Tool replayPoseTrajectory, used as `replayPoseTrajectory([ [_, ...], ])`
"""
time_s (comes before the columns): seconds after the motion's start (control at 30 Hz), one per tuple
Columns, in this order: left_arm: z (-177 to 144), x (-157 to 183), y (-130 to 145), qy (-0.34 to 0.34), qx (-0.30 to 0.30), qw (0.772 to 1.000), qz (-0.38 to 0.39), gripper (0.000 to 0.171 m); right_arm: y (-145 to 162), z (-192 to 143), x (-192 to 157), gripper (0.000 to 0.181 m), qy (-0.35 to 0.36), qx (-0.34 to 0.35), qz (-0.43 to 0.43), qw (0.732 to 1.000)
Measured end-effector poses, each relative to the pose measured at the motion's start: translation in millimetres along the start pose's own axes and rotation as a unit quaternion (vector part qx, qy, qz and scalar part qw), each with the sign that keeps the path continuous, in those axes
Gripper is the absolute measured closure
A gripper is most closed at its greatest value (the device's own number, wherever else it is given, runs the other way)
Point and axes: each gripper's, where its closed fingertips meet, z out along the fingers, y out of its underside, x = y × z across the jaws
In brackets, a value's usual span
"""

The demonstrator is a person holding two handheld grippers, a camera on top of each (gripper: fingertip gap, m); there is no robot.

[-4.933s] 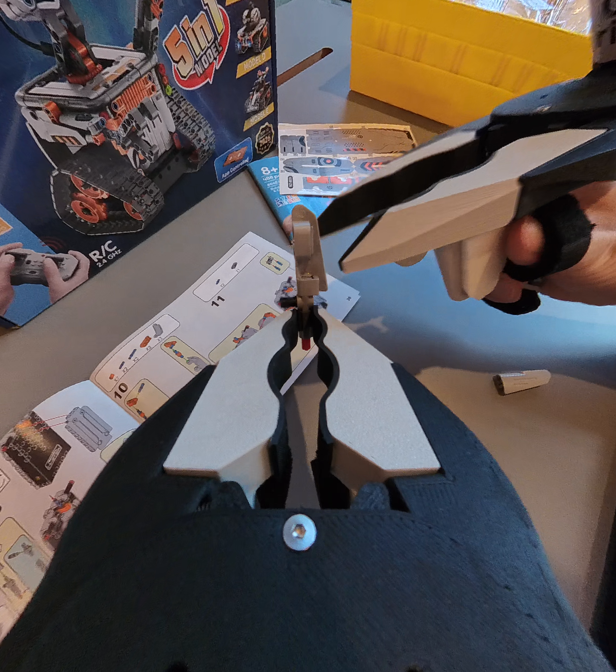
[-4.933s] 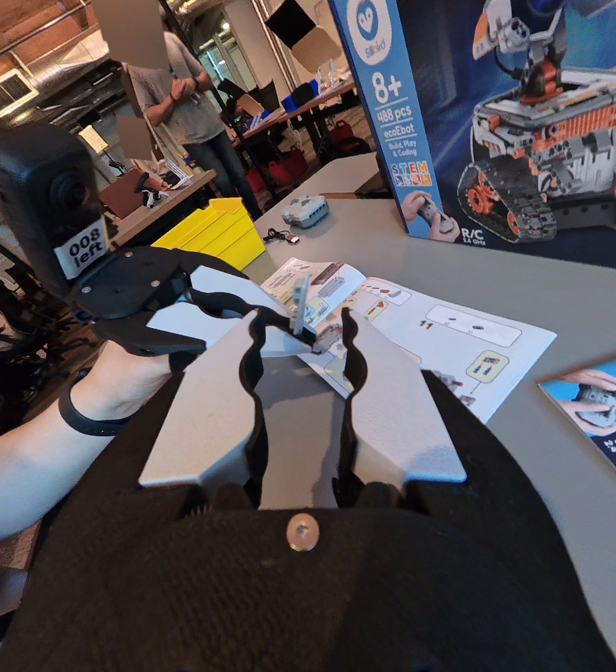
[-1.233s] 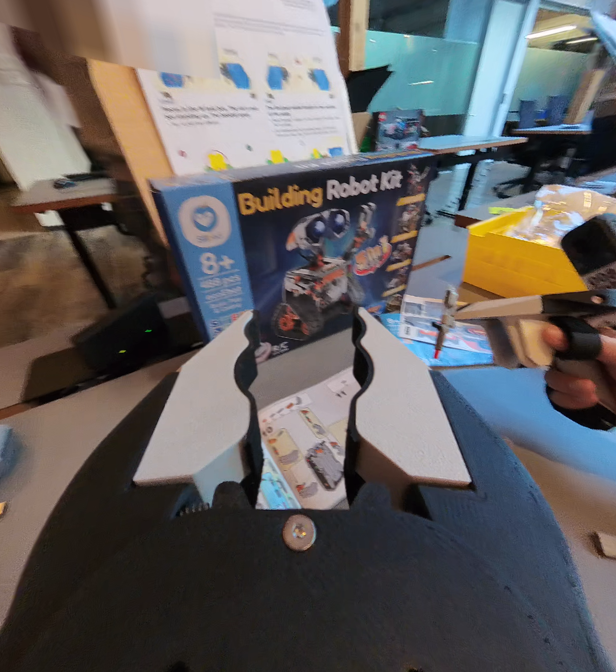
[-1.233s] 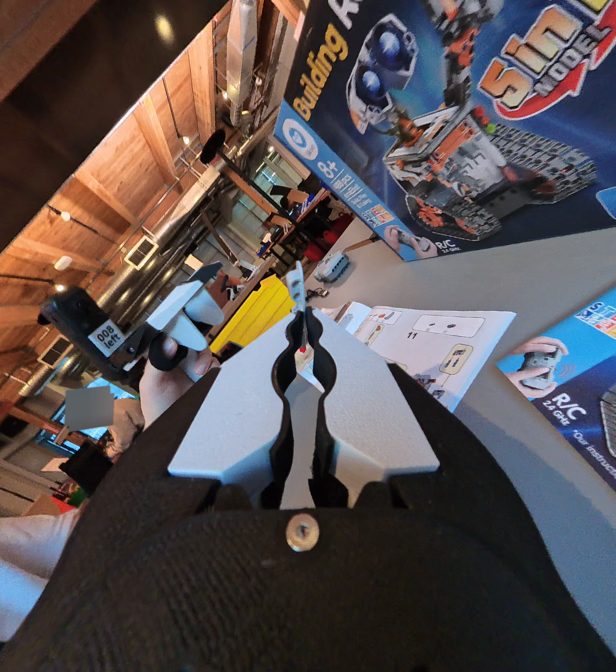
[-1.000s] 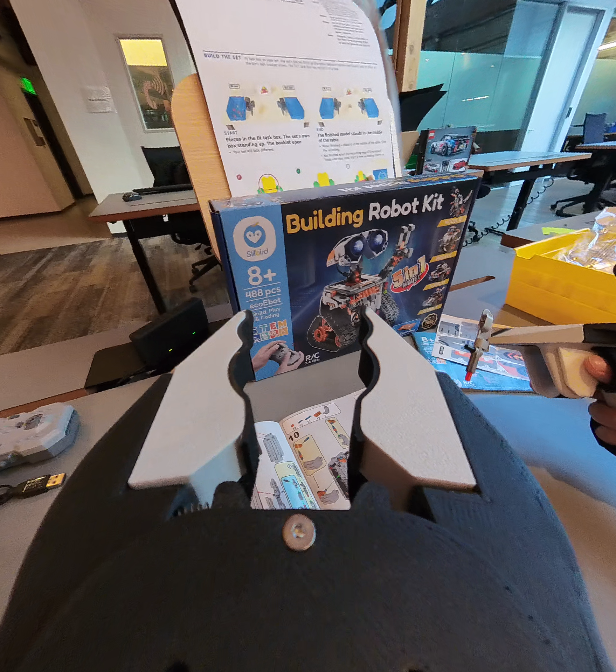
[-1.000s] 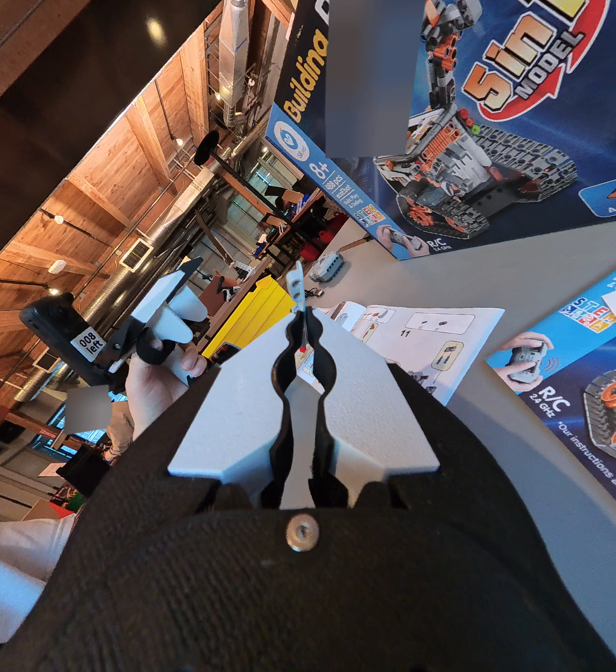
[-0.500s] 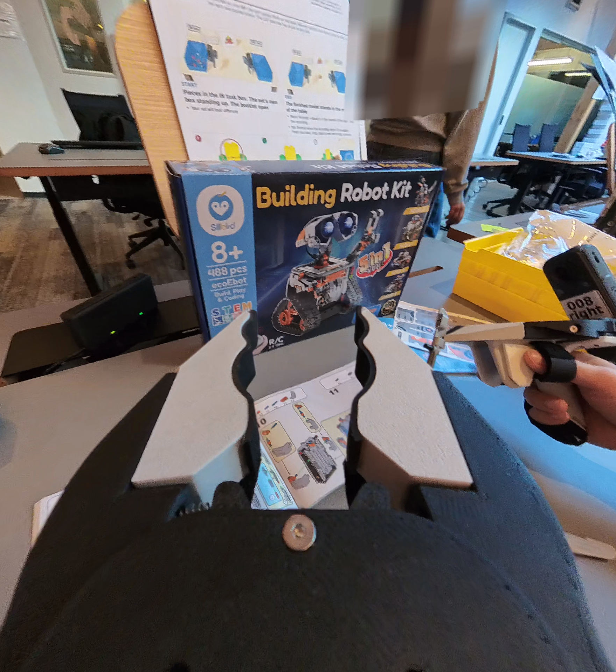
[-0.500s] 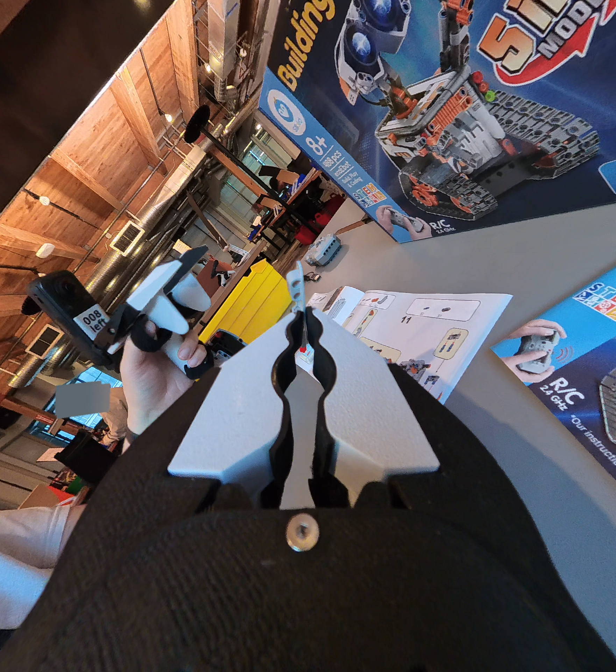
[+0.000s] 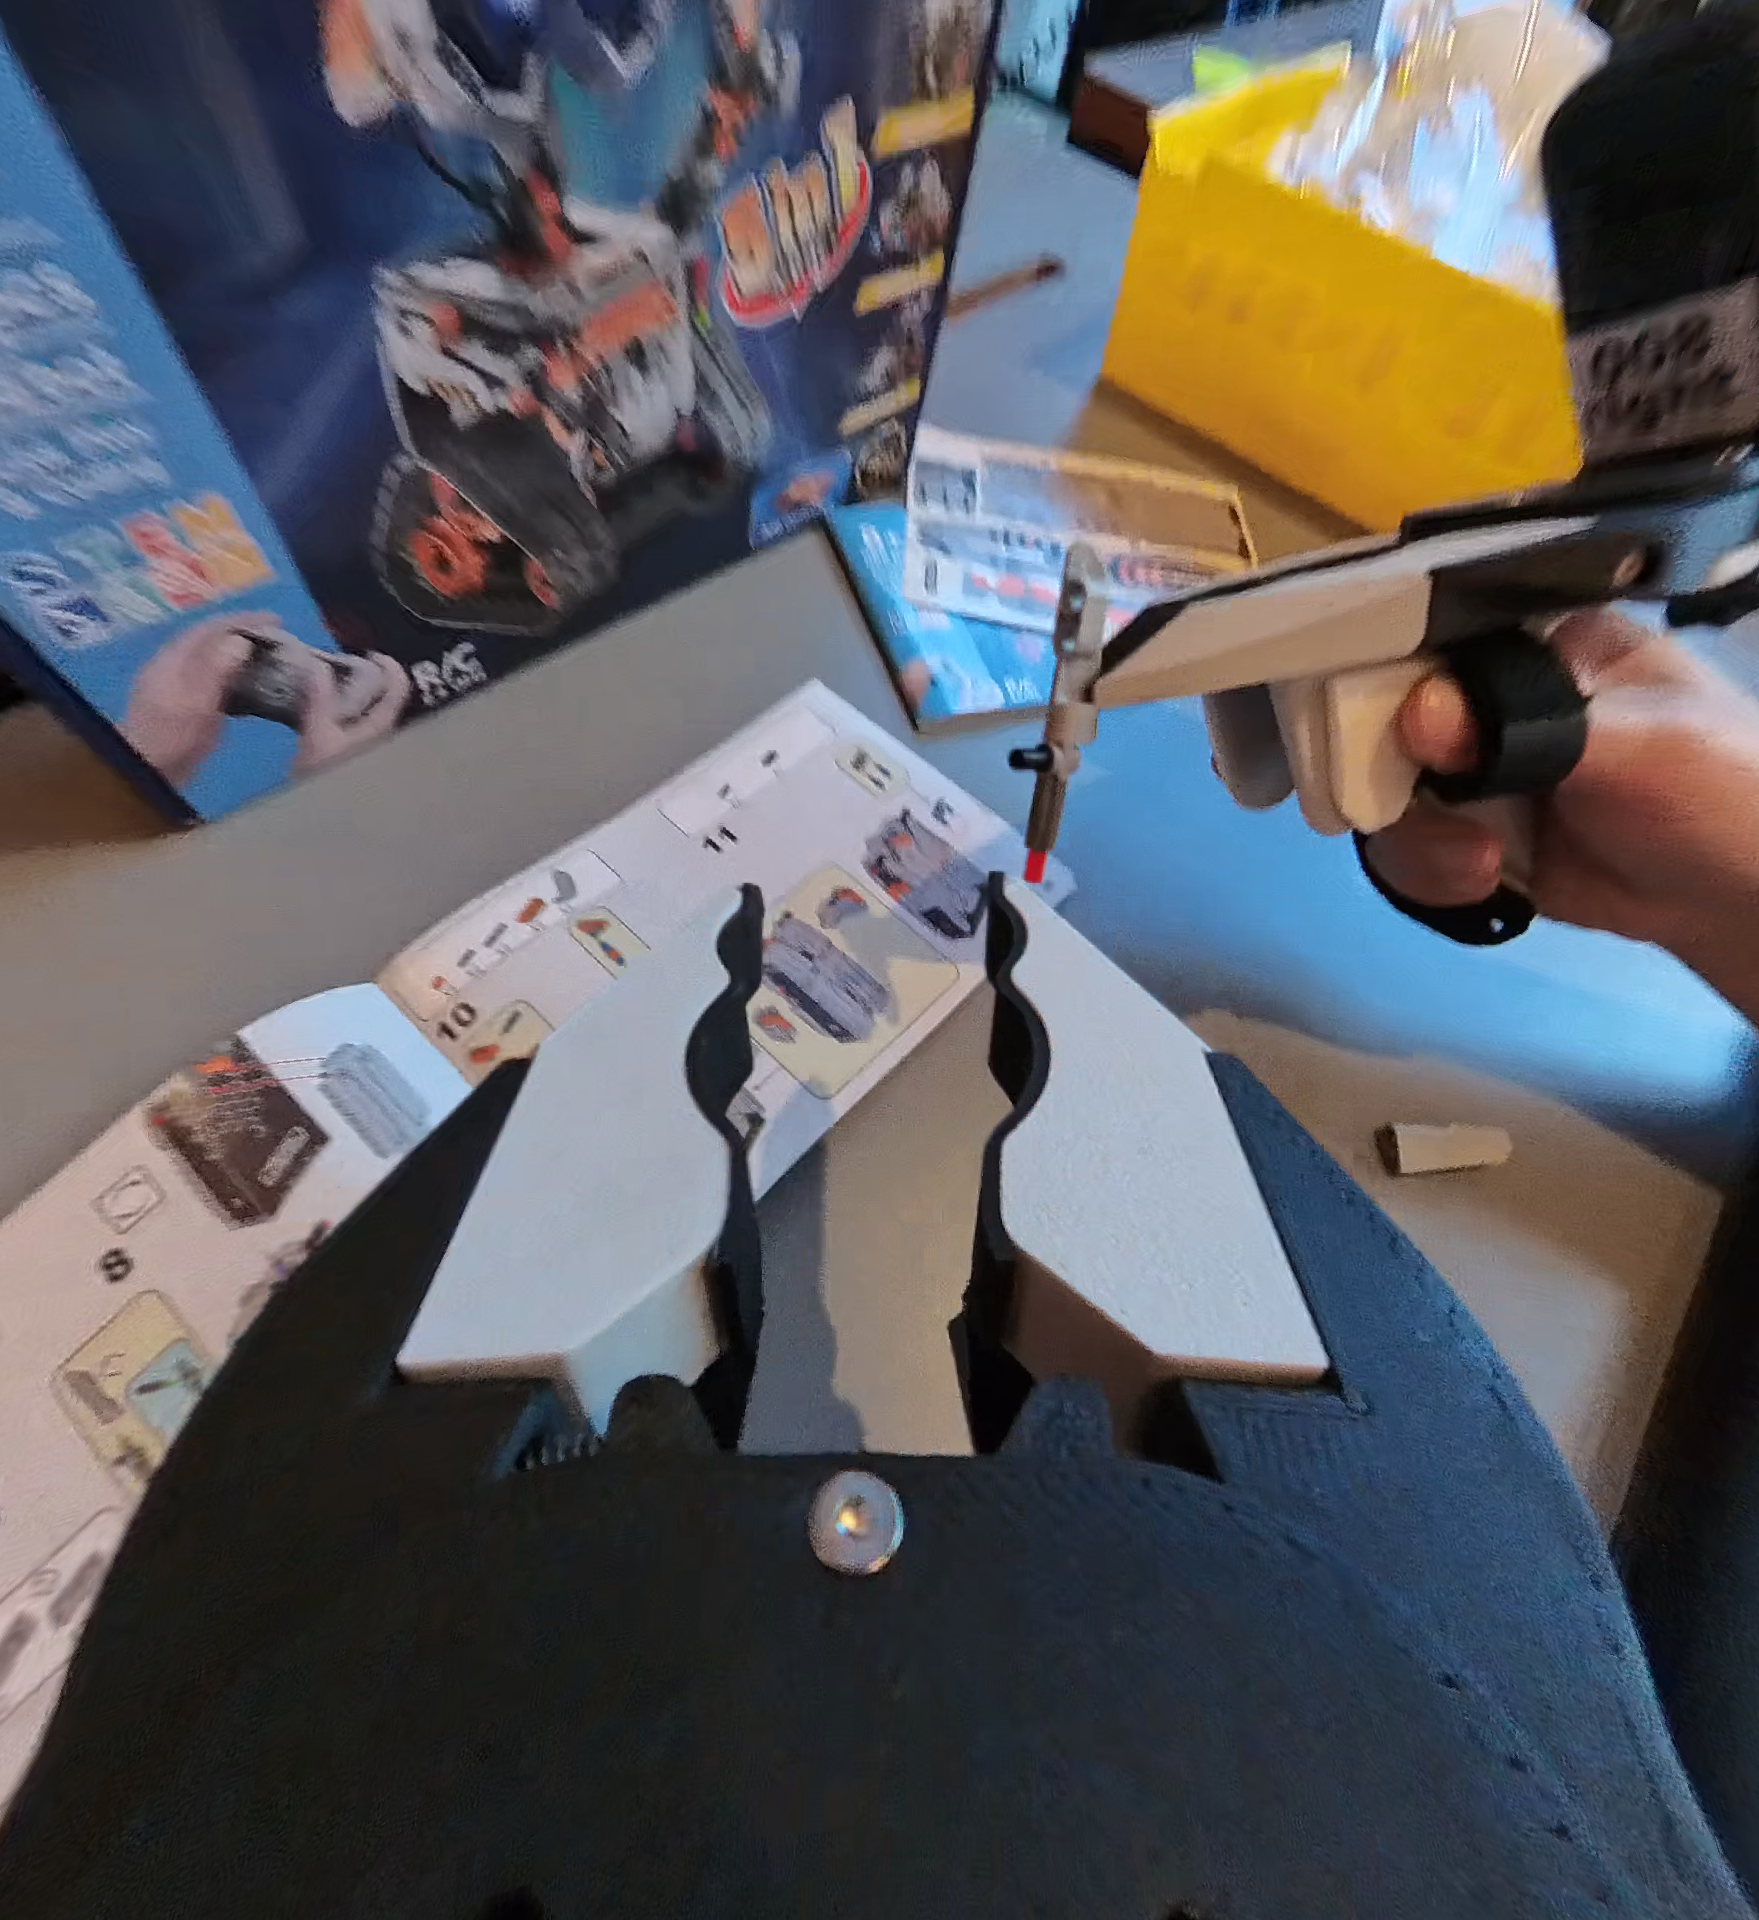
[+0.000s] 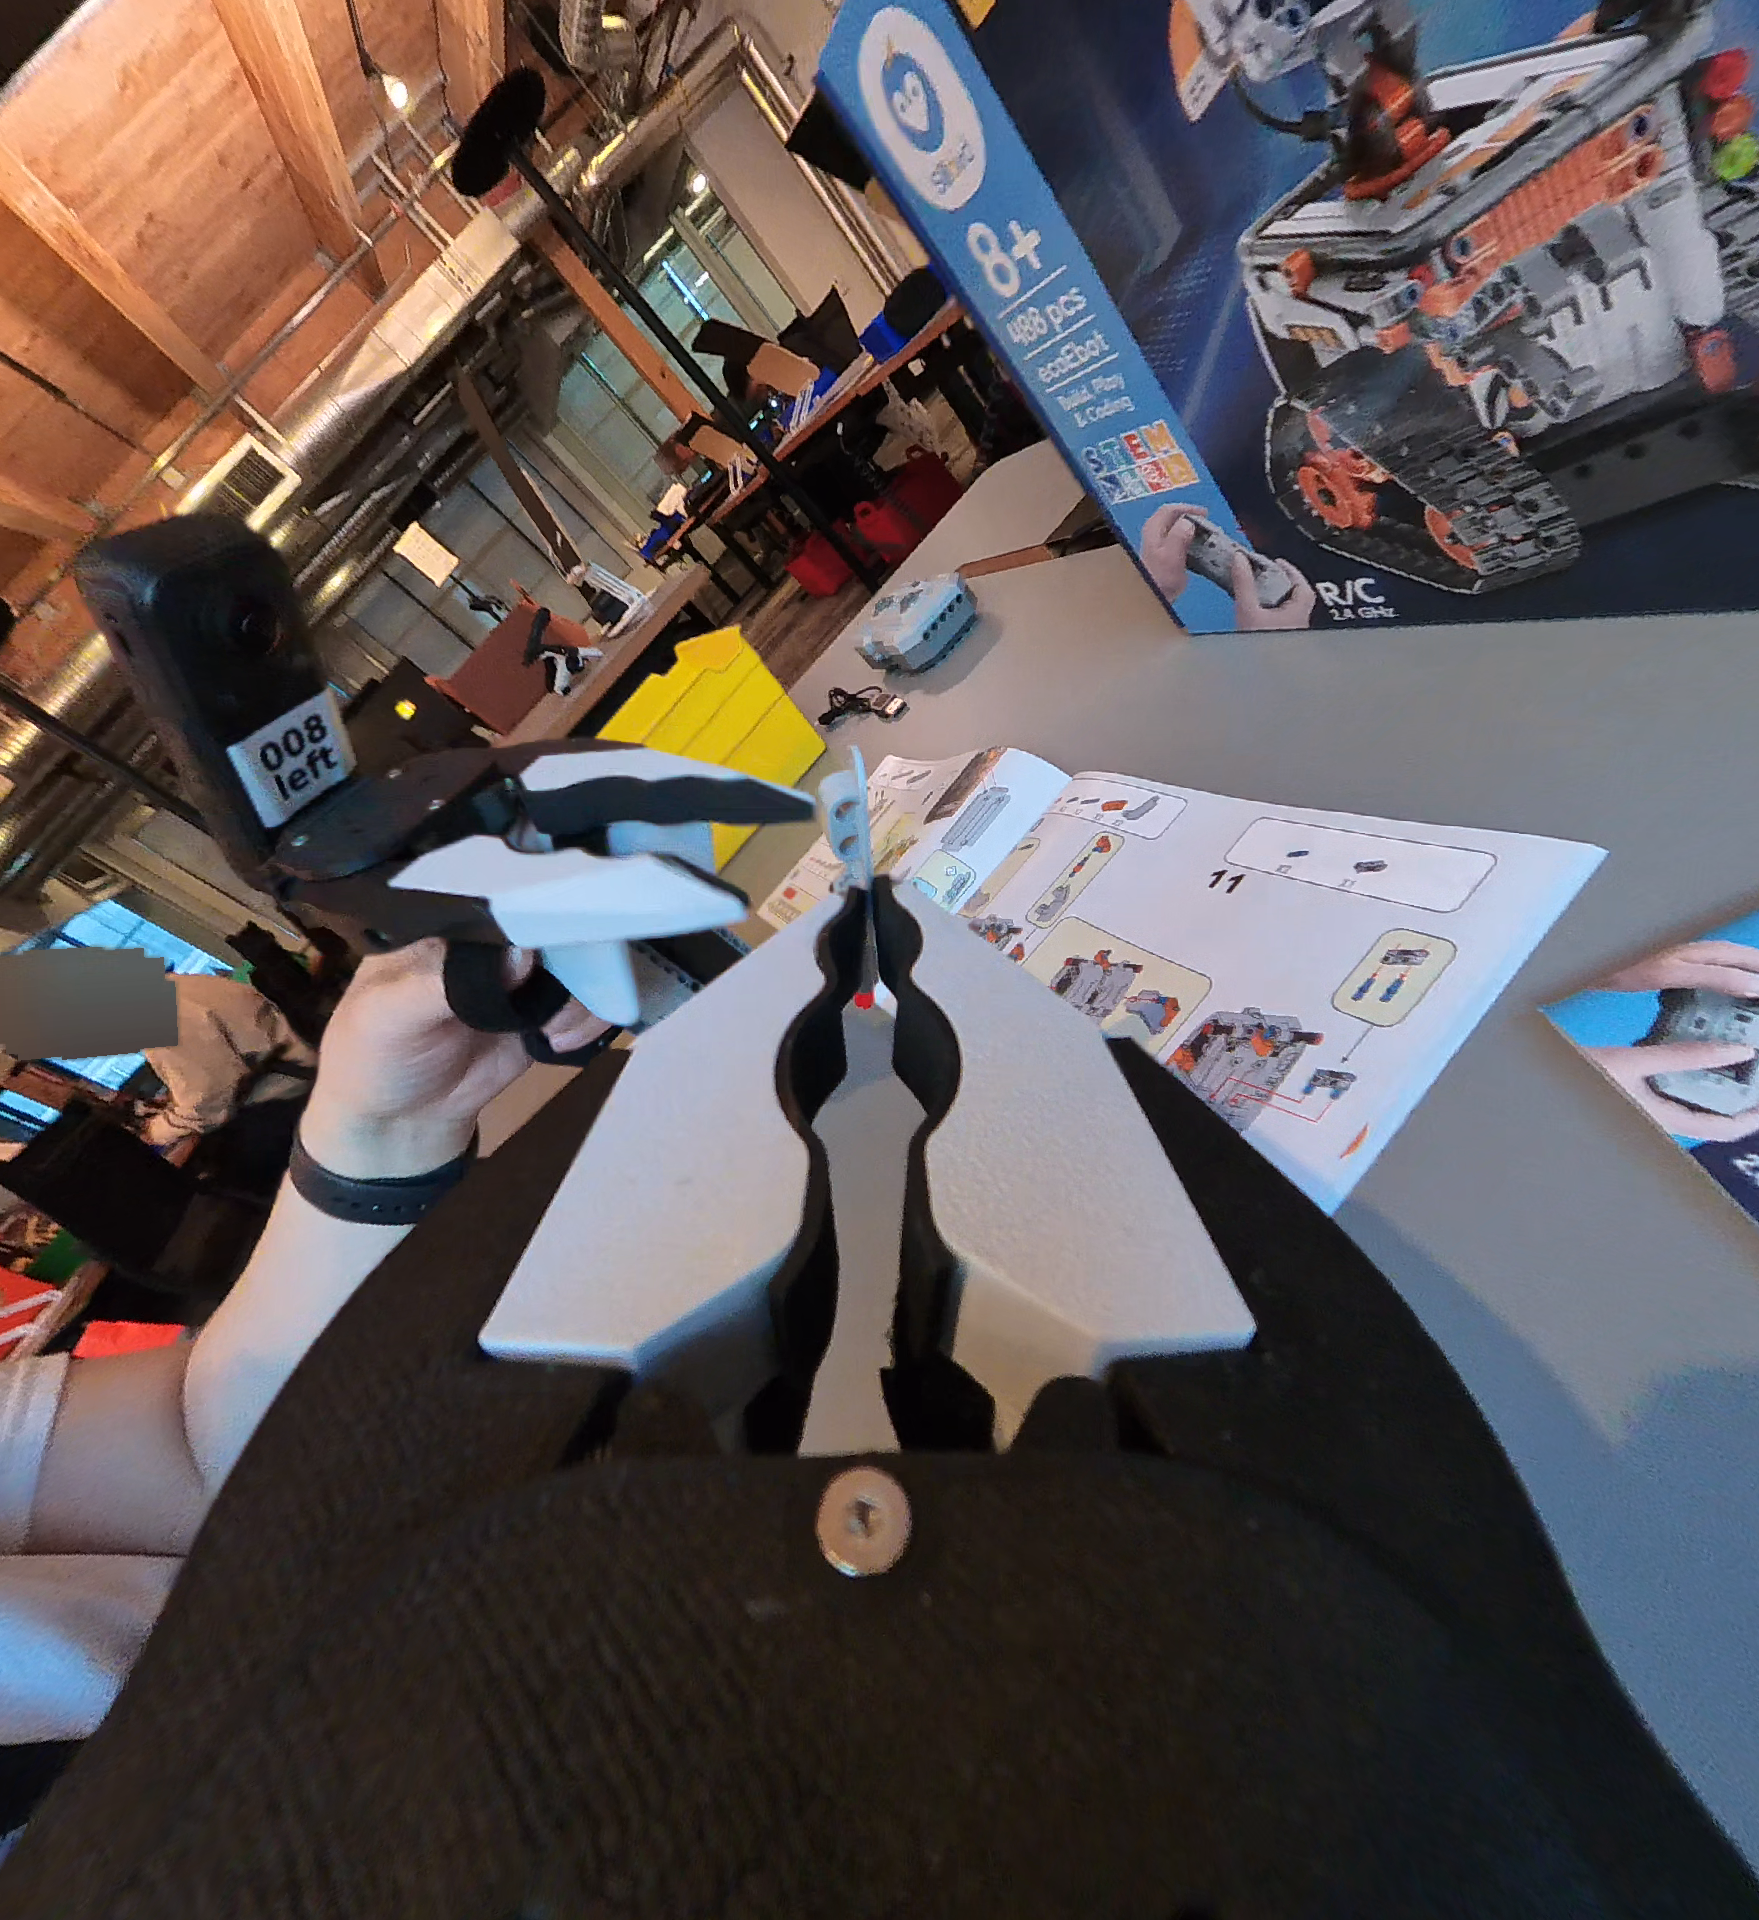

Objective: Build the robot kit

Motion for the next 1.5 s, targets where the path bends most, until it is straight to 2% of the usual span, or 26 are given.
replayPoseTrajectory([
  [0.13, 18.6, 13.5, 13.4, 0.020, -0.028, 0.999, 0.014, 0.140, 5.5, 4.9, -3.0, 0.181, 0.008, -0.011, -0.011, 1.000],
  [0.27, 25.4, 30.6, 15.5, 0.053, -0.033, 0.998, 0.006, 0.141, 10.6, 9.7, -4.8, 0.181, 0.013, -0.018, -0.005, 1.000],
  [0.53, 32.0, 26.5, 11.3, -0.008, -0.019, 0.998, 0.055, 0.152, 10.0, 12.5, -0.8, 0.181, 0.044, 0.002, 0.024, 0.999],
  [0.67, 34.4, 22.8, 11.3, -0.047, -0.021, 0.994, 0.100, 0.164, 13.1, 13.9, 4.2, 0.181, 0.055, 0.002, 0.050, 0.997],
  [0.83, 40.4, 20.2, 20.0, -0.051, -0.043, 0.994, 0.090, 0.167, 16.1, 15.6, 6.3, 0.181, 0.064, -0.002, 0.050, 0.997],
  [1.03, 39.4, 19.0, 19.3, -0.049, -0.042, 0.995, 0.078, 0.165, 19.0, 16.5, 9.0, 0.181, 0.104, -0.012, 0.004, 0.994],
  [1.23, 39.4, 21.1, 20.2, -0.037, -0.046, 0.996, 0.074, 0.166, 19.3, 18.0, 6.0, 0.181, 0.106, -0.012, -0.011, 0.994],
  [1.3, 36.4, 23.5, 15.7, -0.016, -0.034, 0.998, 0.051, 0.166, 13.9, 17.6, -1.4, 0.174, 0.084, 0.000, -0.024, 0.996],
  [1.33, 33.9, 24.2, 13.1, -0.003, -0.027, 0.999, 0.036, 0.166, 10.3, 16.5, -4.9, 0.164, 0.075, 0.004, -0.031, 0.997],
  [1.4, 26.3, 22.9, 5.6, 0.016, -0.006, 1.000, 0.010, 0.167, 0.2, 9.7, -13.5, 0.152, 0.062, 0.007, -0.071, 0.996],
  [1.5, 9.2, 21.1, -10.3, 0.047, 0.032, 0.998, -0.009, 0.167, -13.5, -14.6, -26.3, 0.152, 0.075, -0.026, -0.174, 0.982],
])
